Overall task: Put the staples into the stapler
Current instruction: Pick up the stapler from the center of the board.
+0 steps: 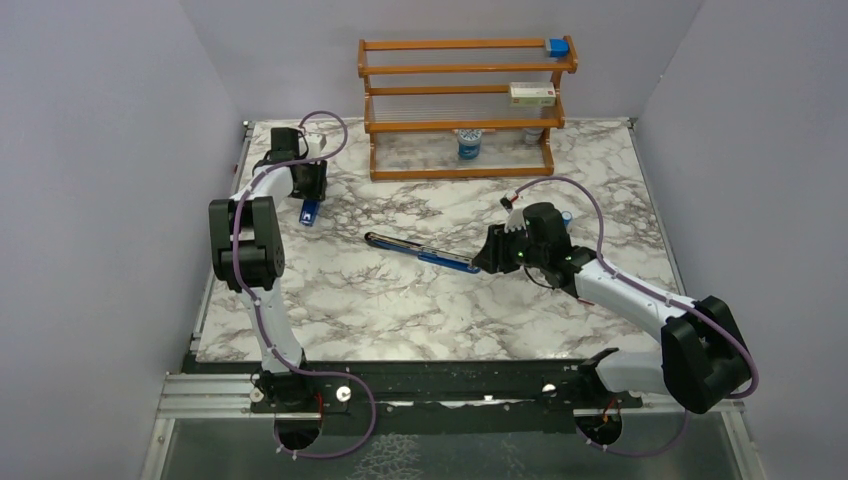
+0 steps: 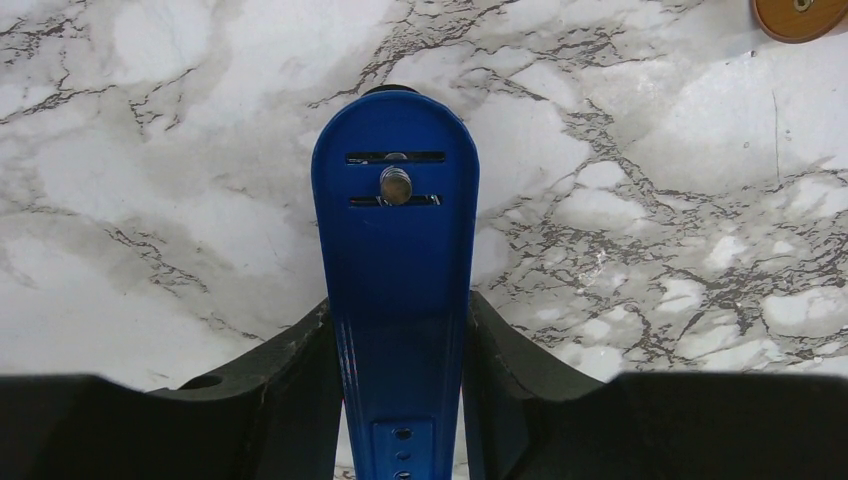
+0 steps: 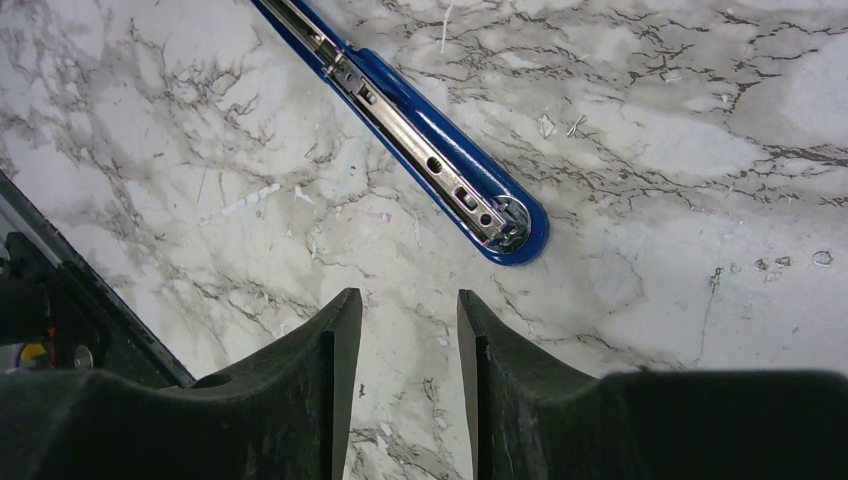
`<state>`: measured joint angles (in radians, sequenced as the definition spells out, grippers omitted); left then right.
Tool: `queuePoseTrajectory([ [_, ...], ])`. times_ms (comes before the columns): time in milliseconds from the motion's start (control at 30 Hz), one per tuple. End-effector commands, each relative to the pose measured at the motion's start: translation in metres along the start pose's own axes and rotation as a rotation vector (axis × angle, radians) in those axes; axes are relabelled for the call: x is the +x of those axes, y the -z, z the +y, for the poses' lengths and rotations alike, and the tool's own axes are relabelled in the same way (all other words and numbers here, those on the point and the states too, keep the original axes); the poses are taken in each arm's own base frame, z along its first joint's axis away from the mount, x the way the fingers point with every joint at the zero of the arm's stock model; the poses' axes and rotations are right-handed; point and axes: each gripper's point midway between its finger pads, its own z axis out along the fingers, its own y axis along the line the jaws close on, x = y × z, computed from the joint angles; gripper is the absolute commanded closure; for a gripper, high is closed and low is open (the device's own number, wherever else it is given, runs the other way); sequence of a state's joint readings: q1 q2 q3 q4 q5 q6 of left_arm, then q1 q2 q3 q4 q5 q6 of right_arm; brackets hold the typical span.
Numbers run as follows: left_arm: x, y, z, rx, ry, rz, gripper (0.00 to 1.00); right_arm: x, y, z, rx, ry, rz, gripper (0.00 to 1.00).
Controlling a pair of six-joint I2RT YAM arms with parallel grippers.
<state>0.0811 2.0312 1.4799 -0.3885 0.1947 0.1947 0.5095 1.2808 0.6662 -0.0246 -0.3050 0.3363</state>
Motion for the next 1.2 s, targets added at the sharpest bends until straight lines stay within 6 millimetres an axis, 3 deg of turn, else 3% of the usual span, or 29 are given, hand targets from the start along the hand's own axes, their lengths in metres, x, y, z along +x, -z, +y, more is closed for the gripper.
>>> queuePoseTrajectory([
  [0, -0.026, 0.023, -0.004, 0.014, -0.012, -0.073, 0.81, -0.007, 0.005, 0.005, -0.015, 0.026, -0.021, 0.56],
  [100, -0.04, 0.047, -0.013, 0.032, -0.006, -0.127, 1.0, -0.013, 0.009, 0.007, -0.012, 0.026, -0.046, 0.56],
  [333, -0.065, 0.113, -0.059, 0.185, 0.122, -0.26, 1.0, -0.03, 0.018, 0.012, -0.013, 0.024, -0.116, 0.56],
  [467, -0.087, 0.162, -0.082, 0.273, 0.155, -0.356, 1.0, -0.039, 0.024, 0.016, -0.016, 0.018, -0.154, 0.56],
  [767, -0.16, 0.292, -0.072, 0.259, 0.107, -0.821, 1.0, -0.047, 0.035, 0.019, -0.001, 0.0, -0.188, 0.55],
  [867, -0.165, 0.311, -0.078, 0.342, 0.126, -0.895, 1.0, -0.047, 0.04, 0.018, 0.008, -0.008, -0.199, 0.55],
  [967, -0.161, 0.307, -0.086, 0.396, 0.136, -0.872, 1.0, -0.046, 0.044, 0.017, 0.018, -0.011, -0.206, 0.55],
  [1033, -0.152, 0.304, -0.093, 0.413, 0.149, -0.85, 1.0, -0.047, 0.045, 0.016, 0.022, -0.01, -0.213, 0.54],
  [1167, -0.12, 0.307, -0.119, 0.242, 0.069, -0.872, 1.0, -0.049, 0.047, 0.017, 0.022, -0.011, -0.223, 0.54],
])
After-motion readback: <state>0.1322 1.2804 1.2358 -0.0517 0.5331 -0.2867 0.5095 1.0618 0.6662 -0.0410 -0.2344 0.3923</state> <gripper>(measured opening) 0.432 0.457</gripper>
